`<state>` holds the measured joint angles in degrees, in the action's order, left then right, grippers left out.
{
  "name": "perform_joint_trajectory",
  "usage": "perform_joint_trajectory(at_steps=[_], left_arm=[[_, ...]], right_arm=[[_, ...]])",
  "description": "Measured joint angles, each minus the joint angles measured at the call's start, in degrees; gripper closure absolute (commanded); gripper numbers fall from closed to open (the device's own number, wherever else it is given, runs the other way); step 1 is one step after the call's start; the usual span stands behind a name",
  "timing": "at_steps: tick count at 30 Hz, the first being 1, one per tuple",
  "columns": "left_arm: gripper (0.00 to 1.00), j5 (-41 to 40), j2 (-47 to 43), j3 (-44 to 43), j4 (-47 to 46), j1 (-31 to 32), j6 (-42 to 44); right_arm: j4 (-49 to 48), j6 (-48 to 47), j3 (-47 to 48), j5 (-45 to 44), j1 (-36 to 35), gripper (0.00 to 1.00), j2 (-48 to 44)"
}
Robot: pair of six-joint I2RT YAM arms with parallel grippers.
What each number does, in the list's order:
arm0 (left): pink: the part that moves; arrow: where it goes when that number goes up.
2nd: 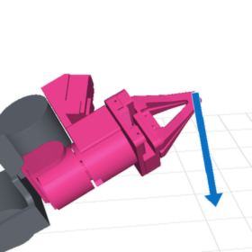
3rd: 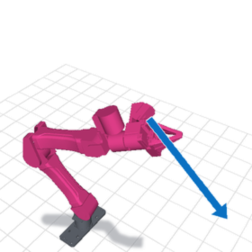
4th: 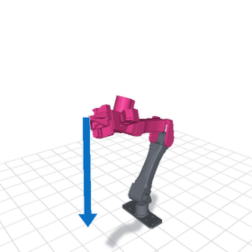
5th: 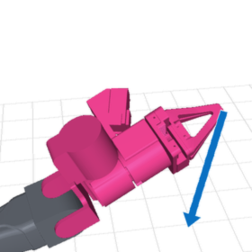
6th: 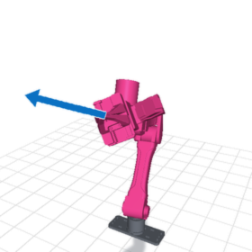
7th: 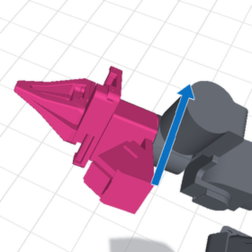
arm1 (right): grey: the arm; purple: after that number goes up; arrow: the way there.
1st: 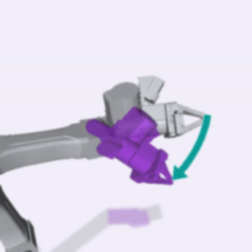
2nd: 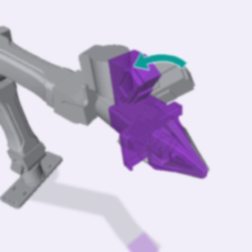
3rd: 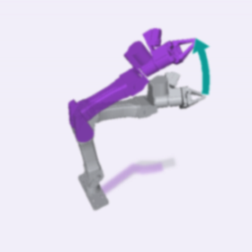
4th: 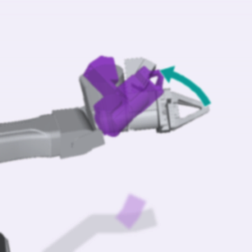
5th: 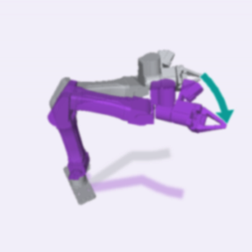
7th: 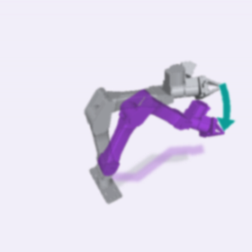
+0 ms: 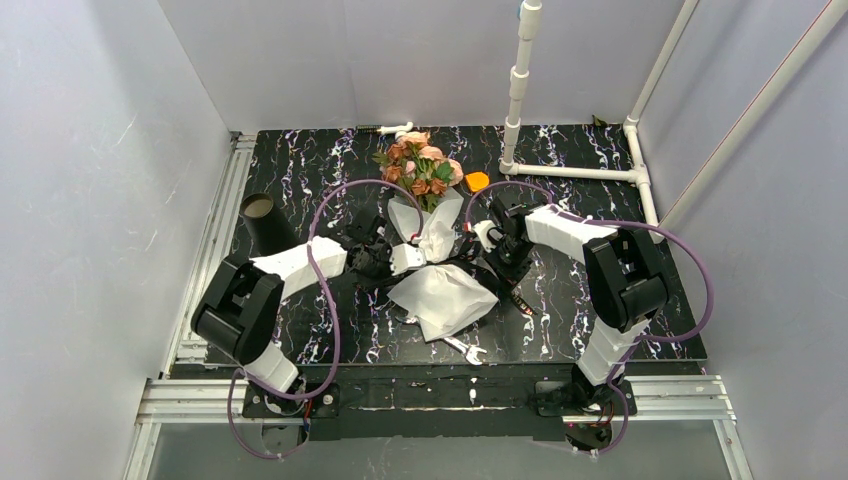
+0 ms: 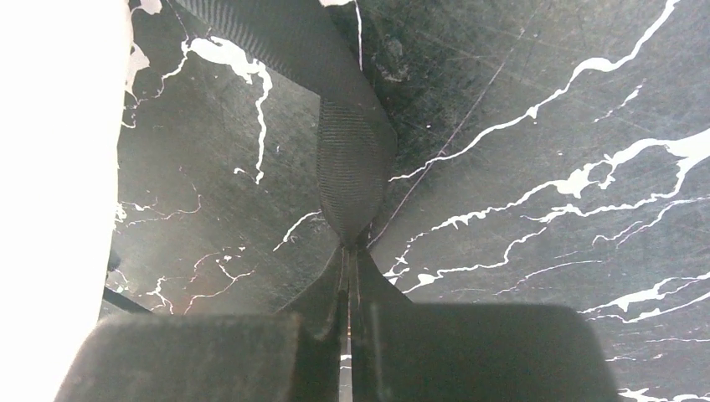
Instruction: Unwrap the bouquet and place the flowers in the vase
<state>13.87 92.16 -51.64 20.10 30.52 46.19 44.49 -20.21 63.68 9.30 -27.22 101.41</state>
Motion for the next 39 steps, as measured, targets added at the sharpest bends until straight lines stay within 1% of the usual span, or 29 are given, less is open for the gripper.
perform_joint_trajectory(at_steps=[2, 4, 9, 13, 16, 18, 19, 20, 21, 23, 27, 29, 35, 37, 39], left_arm=[[0.90, -1.49, -1.11, 1.33, -1.07, 0.09, 1.22], [1.00, -3.23, -2.38, 2.78, -1.60, 0.07, 2.38], [1.00, -7.06, -5.64, 5.81, -0.63, -0.57, 4.13], [1.00, -7.93, -8.63, 8.28, 1.03, -3.65, 4.44], [1.00, -7.87, -9.25, 8.50, 2.97, -5.84, 5.31], [0.80, -6.58, -9.31, 8.00, 5.01, -6.93, 5.66], [0.67, -5.62, -9.31, 7.72, 6.25, -7.26, 5.64], [0.59, -4.37, -9.31, 7.30, 7.69, -7.72, 5.29], [0.55, -3.19, -9.29, 6.88, 8.76, -7.89, 5.20], [0.53, -0.24, -9.09, 5.51, 10.62, -7.93, 4.07], [0.53, 3.30, -6.64, 0.83, 11.65, -7.80, 1.66], [0.53, 3.39, -4.44, -1.05, 10.45, -7.74, 0.57], [0.53, 1.75, 1.18, -2.69, 7.82, -7.21, -0.98], [0.52, 1.29, 1.88, -3.26, 6.54, -6.93, -1.44], [0.54, 0.70, 2.23, -3.50, 6.10, -6.75, -1.92]], right_arm=[[0.04, -0.39, 0.00, 0.15, 0.24, 0.99, 0.00], [0.13, -0.87, 0.00, 0.24, 0.63, 0.99, 0.00], [0.46, -1.62, 0.00, 0.24, 2.16, 0.99, 0.00], [0.46, -2.49, 0.00, 0.02, 3.37, 0.99, 0.00], [0.46, -2.71, 0.00, 0.02, 3.87, 0.99, 0.00], [0.48, -2.73, 0.00, 0.15, 4.04, 0.99, 0.00], [0.48, -2.73, 0.00, 0.22, 4.11, 0.99, 0.02], [0.48, -2.71, 0.00, 0.31, 4.15, 0.99, 0.04], [0.50, -2.69, 0.02, 0.37, 4.24, 0.99, 0.09], [0.59, -2.67, 0.15, 0.57, 4.28, 0.99, 0.20], [0.68, -2.60, 0.28, 0.98, 4.33, 0.99, 0.33], [0.66, -2.58, 0.28, 1.20, 4.33, 0.99, 0.35], [1.05, -2.54, 1.64, 1.49, 4.33, 0.99, 1.46], [1.20, -2.56, 2.08, 1.53, 4.35, 0.99, 1.84], [1.38, -2.56, 2.45, 1.60, 4.35, 0.99, 2.14]])
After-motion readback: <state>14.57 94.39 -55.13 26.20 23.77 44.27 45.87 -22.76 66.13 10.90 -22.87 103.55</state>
